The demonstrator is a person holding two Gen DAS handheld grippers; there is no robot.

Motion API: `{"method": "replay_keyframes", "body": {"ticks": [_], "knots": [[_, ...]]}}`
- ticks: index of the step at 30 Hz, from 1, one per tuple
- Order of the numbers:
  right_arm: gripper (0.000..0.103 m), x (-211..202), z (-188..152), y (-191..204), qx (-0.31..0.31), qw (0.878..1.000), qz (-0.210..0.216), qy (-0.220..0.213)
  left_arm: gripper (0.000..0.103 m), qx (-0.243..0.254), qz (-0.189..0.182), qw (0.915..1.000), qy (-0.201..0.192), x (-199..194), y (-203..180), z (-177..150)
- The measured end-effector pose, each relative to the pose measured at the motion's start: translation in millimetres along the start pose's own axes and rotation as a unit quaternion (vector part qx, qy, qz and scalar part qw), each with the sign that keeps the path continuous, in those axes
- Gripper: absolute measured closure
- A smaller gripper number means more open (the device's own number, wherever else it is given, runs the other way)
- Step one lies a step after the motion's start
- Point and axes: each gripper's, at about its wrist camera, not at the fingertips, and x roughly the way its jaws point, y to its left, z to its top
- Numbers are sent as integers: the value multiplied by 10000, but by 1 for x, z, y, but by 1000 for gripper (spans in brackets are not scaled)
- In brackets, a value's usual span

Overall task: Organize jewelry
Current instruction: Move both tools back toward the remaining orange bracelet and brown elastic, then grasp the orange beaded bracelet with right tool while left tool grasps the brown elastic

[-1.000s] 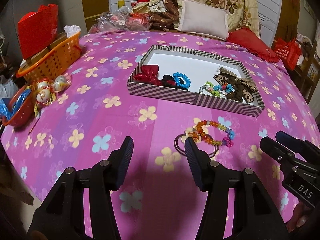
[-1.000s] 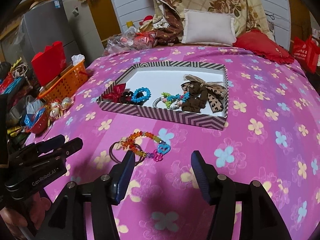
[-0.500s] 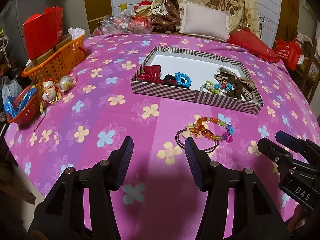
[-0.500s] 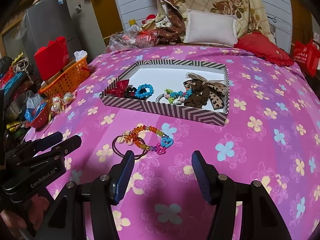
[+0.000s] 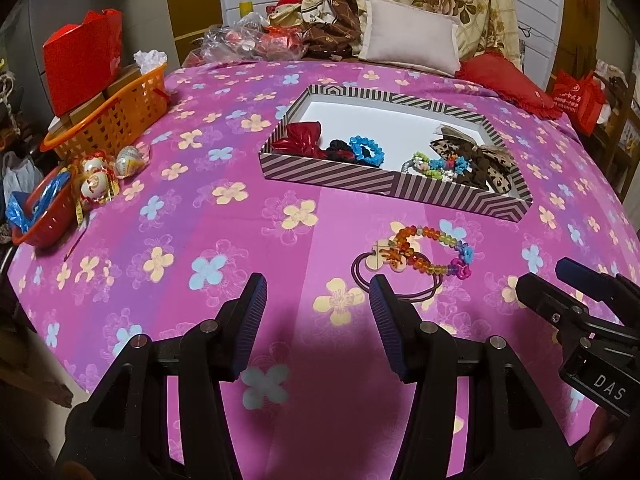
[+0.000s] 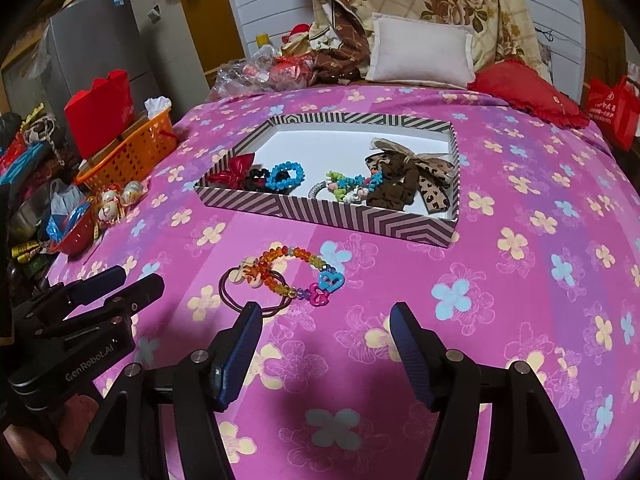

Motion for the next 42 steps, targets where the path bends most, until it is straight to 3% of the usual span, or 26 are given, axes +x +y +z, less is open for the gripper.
{"method": "replay_keyframes", "body": {"ticks": [16,19,27,33,42], "knots": [[39,31,-2,-7,-143,9998,-23,164,50,-158,-2,9993,324,26,12,-3],[50,44,4,-7,-195,9996,6,215,50,-164,1,9992,376,31,12,-4],[62,79,17,-5,-261,9991,30,335,50,-187,28,9986,496,45,15,-3],[81,86,14,-10,-317,9992,37,242,50,-213,6,9983,536,54,15,1],[83,67,0,-43,53,9998,-37,173,50,-122,-122,9977,648,65,4,3]]}}
